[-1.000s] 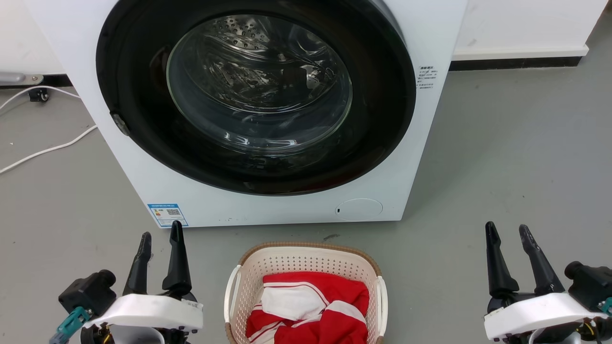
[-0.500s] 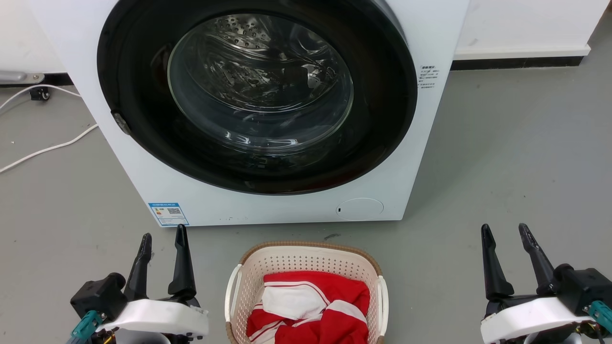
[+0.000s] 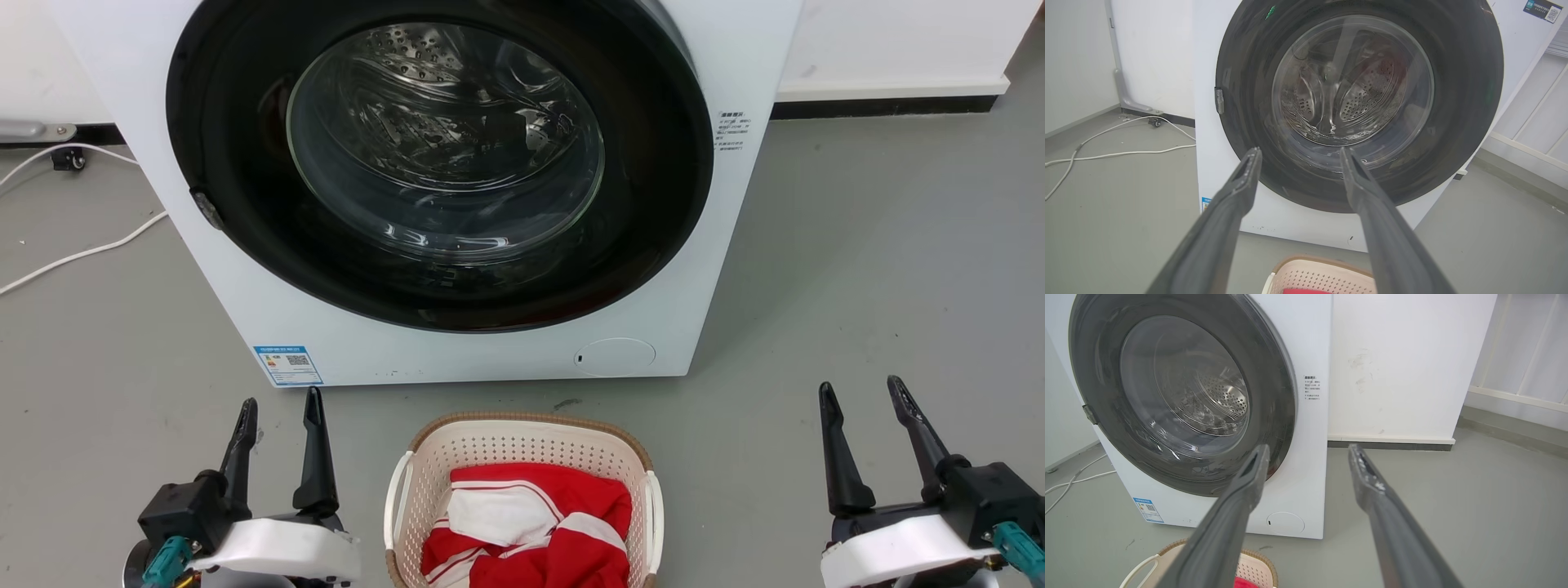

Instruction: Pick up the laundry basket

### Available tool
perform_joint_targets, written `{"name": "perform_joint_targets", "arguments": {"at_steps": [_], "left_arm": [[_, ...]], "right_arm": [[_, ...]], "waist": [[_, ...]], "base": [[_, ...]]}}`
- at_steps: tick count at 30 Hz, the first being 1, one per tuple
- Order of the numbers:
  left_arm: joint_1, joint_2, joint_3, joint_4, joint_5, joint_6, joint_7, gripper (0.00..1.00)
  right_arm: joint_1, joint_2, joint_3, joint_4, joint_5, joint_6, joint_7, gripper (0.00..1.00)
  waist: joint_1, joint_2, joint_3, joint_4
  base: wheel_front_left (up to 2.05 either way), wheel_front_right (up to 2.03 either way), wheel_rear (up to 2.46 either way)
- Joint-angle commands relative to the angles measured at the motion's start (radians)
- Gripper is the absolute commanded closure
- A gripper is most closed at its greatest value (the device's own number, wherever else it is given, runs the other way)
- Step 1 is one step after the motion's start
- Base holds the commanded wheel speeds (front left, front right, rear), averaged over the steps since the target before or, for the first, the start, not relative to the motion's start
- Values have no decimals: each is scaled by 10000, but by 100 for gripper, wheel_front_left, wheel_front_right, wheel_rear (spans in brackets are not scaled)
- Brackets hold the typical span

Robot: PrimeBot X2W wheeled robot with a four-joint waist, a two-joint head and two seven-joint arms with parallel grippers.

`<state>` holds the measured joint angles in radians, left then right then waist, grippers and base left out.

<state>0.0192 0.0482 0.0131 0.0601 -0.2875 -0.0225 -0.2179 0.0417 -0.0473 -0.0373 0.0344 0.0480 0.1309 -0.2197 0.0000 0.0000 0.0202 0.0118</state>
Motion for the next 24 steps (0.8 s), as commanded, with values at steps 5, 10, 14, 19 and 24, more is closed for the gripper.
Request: {"name": "perform_joint_targets", "arguments": {"at_steps": [5, 10, 14, 19, 24], "left_arm": [[98, 31, -4, -4, 471, 77, -165, 0], [150, 31, -40, 41, 875, 139, -260, 0], [187, 31, -42, 59, 1229, 216, -336, 0], [220, 31, -60, 41, 1598, 268, -438, 0], [265, 31, -72, 6, 1896, 315, -500, 0]], "right_arm": [[96, -46, -36, -130, -428, -3, -140, 0], [166, -47, -76, -141, -770, -3, -239, 0], [209, -49, -79, -159, -1014, -3, -303, 0], [256, -49, -76, -161, -1390, -3, -403, 0], [281, -49, -65, -160, -1641, -3, -469, 0]], "waist": [[0, 0, 8, -6], [0, 0, 5, -3], [0, 0, 2, 5], [0, 0, 8, 30], [0, 0, 30, 44]], "base": [[0, 0, 0], [0, 0, 0], [0, 0, 0], [0, 0, 0], [0, 0, 0]]}}
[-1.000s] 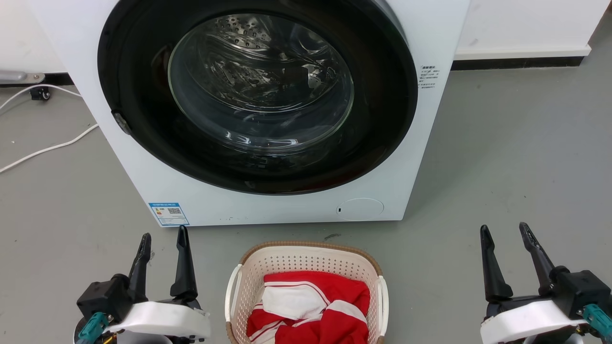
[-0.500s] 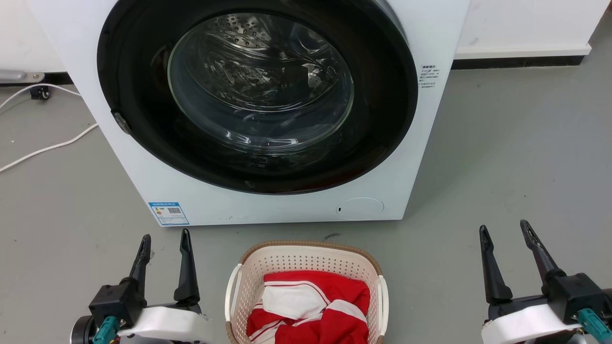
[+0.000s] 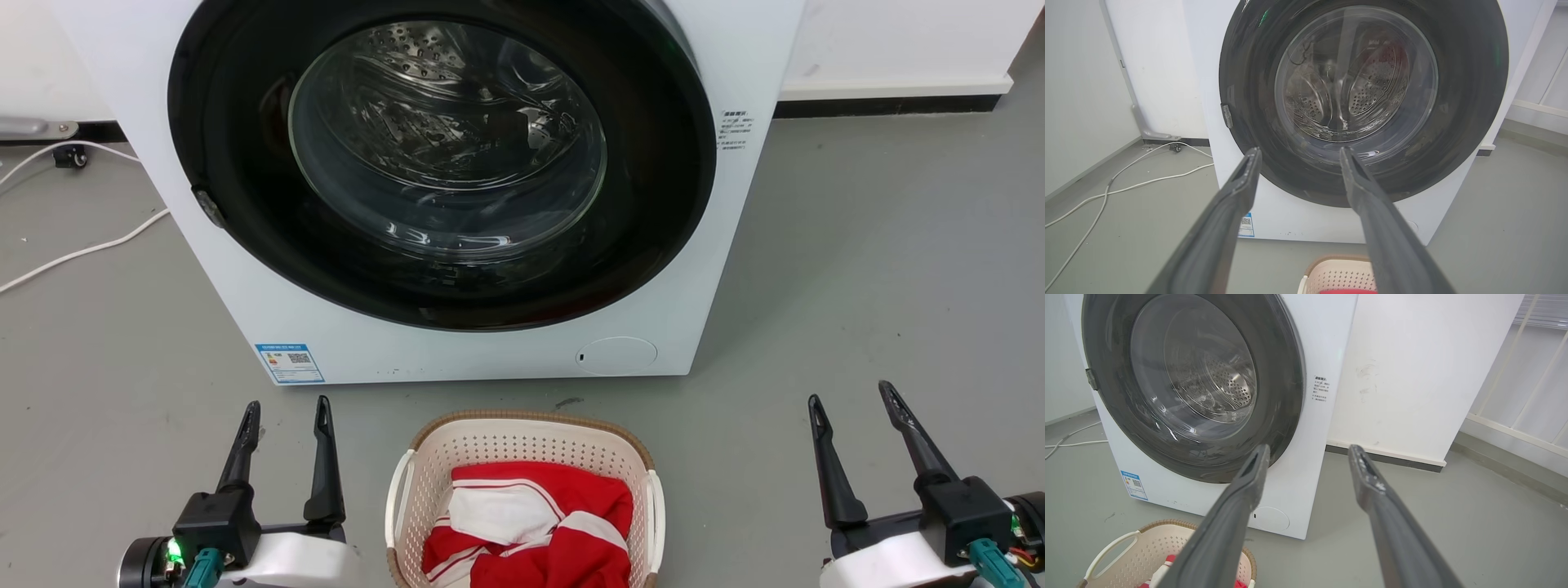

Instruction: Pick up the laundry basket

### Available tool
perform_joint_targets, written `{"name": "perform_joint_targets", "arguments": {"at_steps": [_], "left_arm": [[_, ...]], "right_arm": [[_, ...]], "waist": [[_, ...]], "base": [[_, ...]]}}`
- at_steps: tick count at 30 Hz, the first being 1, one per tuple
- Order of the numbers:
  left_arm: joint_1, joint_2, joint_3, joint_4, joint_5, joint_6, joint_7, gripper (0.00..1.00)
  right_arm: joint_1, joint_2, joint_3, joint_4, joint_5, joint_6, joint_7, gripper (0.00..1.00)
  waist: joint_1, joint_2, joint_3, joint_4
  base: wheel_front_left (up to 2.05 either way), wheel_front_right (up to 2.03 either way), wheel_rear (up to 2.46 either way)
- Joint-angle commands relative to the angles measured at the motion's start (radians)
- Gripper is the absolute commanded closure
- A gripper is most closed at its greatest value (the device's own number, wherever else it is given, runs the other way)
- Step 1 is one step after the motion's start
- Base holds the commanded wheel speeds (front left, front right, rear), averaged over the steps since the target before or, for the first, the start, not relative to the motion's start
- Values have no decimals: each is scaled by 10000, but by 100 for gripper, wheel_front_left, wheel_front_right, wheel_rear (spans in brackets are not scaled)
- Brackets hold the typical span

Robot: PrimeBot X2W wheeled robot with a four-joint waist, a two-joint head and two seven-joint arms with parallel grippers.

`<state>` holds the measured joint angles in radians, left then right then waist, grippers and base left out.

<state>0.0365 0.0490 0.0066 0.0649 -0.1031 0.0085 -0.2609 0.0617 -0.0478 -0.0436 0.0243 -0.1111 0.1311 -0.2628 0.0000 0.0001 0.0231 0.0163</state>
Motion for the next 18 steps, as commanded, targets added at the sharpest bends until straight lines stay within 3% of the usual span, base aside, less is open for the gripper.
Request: {"name": "perform_joint_targets", "arguments": {"at_steps": [1, 18], "left_arm": [[92, 23, -4, -40, 34, 12, -61, 0], [105, 23, 49, 45, 90, 64, -57, 0]], "right_arm": [[76, -44, -9, -46, -20, -7, -30, 0], [97, -42, 12, 27, 42, -5, -30, 0]], "waist": [[0, -1, 5, -2], [0, -1, 14, 0]], "base": [[0, 0, 0], [0, 0, 0]]}}
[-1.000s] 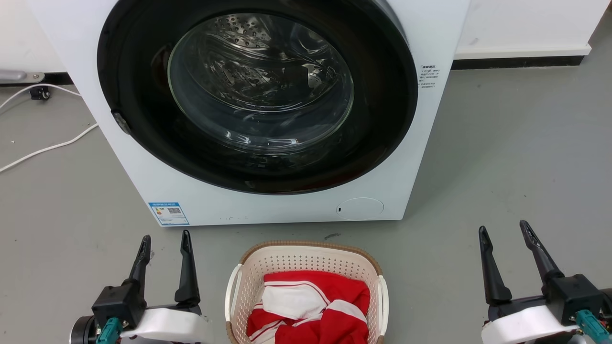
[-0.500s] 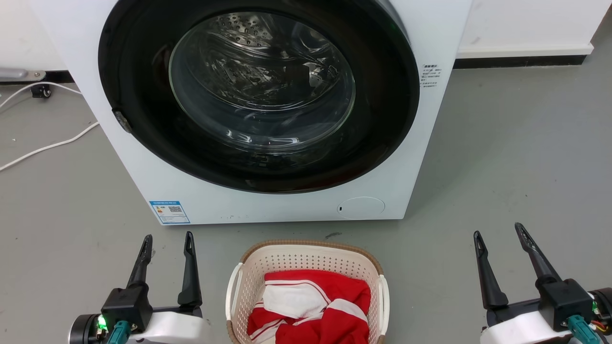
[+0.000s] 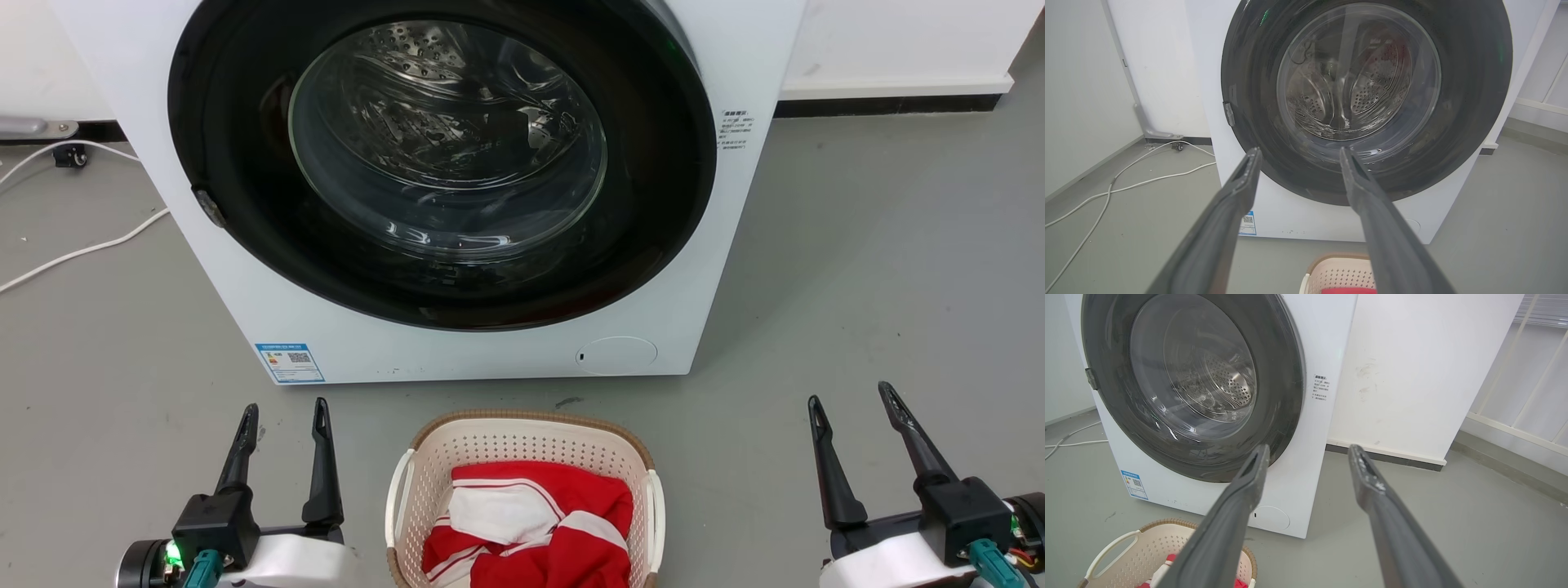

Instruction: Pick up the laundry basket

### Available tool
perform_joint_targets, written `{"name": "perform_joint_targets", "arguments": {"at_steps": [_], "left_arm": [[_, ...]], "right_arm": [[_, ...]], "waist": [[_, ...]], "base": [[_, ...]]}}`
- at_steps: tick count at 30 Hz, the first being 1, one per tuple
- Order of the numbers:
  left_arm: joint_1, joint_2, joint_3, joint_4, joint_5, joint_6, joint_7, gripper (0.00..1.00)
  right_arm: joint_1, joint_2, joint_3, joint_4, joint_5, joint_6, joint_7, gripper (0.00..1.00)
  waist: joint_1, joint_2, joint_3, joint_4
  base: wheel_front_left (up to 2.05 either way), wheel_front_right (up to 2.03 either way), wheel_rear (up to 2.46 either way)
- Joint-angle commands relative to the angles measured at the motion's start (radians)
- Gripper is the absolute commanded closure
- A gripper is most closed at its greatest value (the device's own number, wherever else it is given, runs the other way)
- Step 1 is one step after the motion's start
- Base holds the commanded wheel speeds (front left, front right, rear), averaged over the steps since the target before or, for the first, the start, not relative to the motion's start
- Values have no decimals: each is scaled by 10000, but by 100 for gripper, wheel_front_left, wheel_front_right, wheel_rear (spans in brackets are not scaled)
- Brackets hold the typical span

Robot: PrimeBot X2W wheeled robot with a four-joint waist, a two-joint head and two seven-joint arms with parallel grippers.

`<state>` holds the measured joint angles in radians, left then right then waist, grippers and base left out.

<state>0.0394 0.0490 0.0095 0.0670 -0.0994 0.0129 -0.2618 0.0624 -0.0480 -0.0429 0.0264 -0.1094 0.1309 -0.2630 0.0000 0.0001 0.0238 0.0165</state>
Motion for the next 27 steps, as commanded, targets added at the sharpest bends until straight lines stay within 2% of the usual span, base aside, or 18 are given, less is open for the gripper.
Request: {"name": "perform_joint_targets", "arguments": {"at_steps": [1, 7, 13, 20, 27], "left_arm": [[64, 23, 27, 33, 54, 12, -46, 0], [-20, 23, 64, 120, 53, -35, -41, 0], [-541, 22, 182, 741, 102, -412, -41, 0], [-1718, 104, 435, 2371, 230, -937, -40, 0], [-2925, 341, 412, 4006, 340, -1168, -41, 0]], "right_arm": [[85, -40, 9, 9, 29, -3, -28, 0], [28, -40, 9, 23, 40, -3, -28, 0], [-360, -36, 276, 496, 59, -3, -27, 0], [-1393, -34, 901, 1742, -303, -3, -25, 0], [-2482, -27, 1489, 3269, -254, -5, -28, 0]], "waist": [[0, -1, 13, -2], [0, -1, 84, -17], [0, -1, 462, 44], [0, -1, 1308, 34], [0, -1, 2110, -32]], "base": [[0, 0, 0], [0, 0, 0], [0, 0, 0], [0, 0, 0], [0, 0, 0]]}}
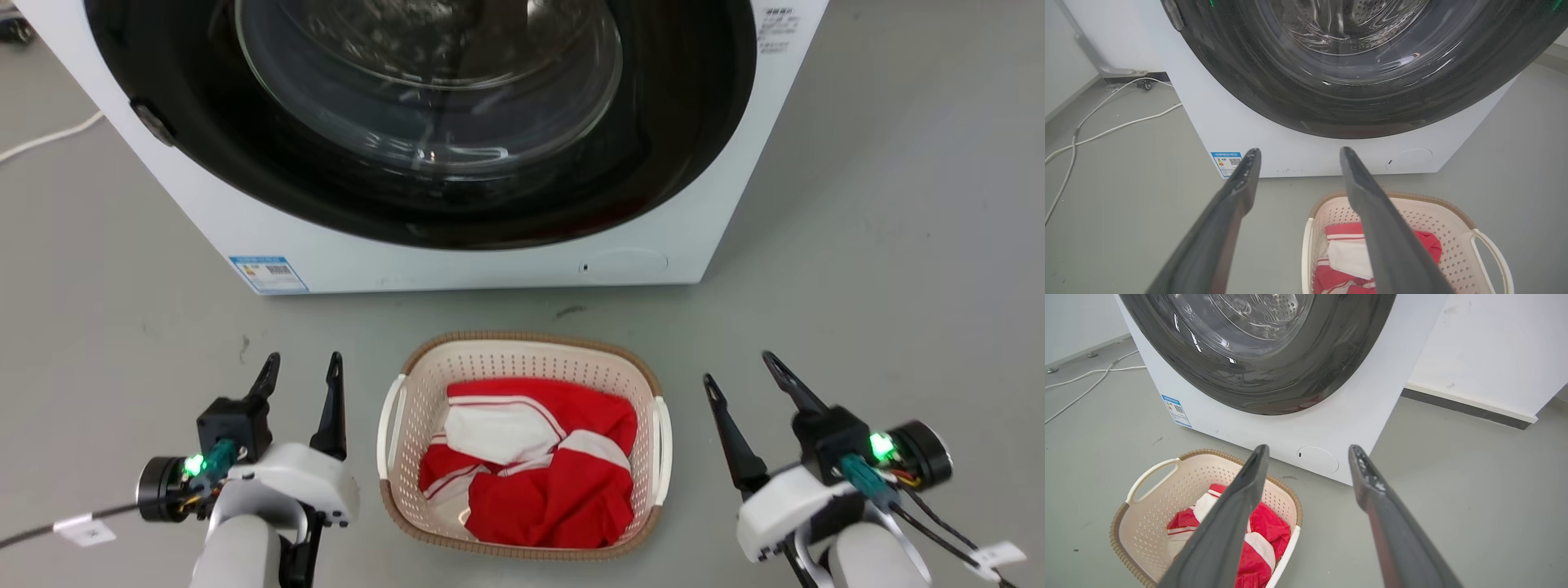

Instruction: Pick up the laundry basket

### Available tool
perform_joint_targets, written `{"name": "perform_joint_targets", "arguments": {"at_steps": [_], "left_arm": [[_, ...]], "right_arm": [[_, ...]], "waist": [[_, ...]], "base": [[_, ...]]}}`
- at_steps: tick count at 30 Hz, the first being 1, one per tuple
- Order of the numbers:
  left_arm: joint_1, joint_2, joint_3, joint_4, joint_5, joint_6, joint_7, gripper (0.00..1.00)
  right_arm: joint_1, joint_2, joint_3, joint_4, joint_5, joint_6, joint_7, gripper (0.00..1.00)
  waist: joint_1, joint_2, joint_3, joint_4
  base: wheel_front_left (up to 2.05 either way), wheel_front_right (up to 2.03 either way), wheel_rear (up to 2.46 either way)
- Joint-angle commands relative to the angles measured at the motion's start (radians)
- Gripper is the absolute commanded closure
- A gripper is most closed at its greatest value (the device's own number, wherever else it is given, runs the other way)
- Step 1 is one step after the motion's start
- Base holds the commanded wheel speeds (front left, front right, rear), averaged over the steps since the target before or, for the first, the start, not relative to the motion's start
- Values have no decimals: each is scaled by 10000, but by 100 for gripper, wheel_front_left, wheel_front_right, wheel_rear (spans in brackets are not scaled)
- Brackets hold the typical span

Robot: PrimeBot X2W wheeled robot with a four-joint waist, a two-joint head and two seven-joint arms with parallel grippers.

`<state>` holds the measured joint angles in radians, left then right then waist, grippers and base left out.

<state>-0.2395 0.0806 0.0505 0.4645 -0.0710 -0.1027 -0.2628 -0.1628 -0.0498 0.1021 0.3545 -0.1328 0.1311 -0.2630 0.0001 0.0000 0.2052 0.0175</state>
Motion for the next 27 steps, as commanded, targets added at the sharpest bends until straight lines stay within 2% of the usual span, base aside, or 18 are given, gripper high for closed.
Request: {"name": "perform_joint_targets", "arguments": {"at_steps": [1, 11, 18, 27], "left_arm": [[-328, 49, -22, 300, 35, -40, -30, 0], [-2379, 524, -295, 2780, -121, -231, -30, 0], [-3775, 749, -655, 4401, -183, -259, -31, 0], [-5074, 935, -1552, 6652, -609, -272, 42, 0]], "right_arm": [[-422, -13, 149, 223, -24, -7, -27, 0], [-2266, -87, 1035, 2221, 148, -7, -25, 0], [-3662, -259, 1740, 4065, 439, -7, -27, 0], [-4971, -187, 2435, 6331, 812, -7, -25, 0]], "waist": [[-1, 0, 439, -59], [-1, 0, 1971, -243], [-1, 0, 2919, -354], [-1, 0, 3711, -442]], "base": [[0, 0, 0], [0, 0, 0], [0, 0, 0], [0, 0, 0]]}}
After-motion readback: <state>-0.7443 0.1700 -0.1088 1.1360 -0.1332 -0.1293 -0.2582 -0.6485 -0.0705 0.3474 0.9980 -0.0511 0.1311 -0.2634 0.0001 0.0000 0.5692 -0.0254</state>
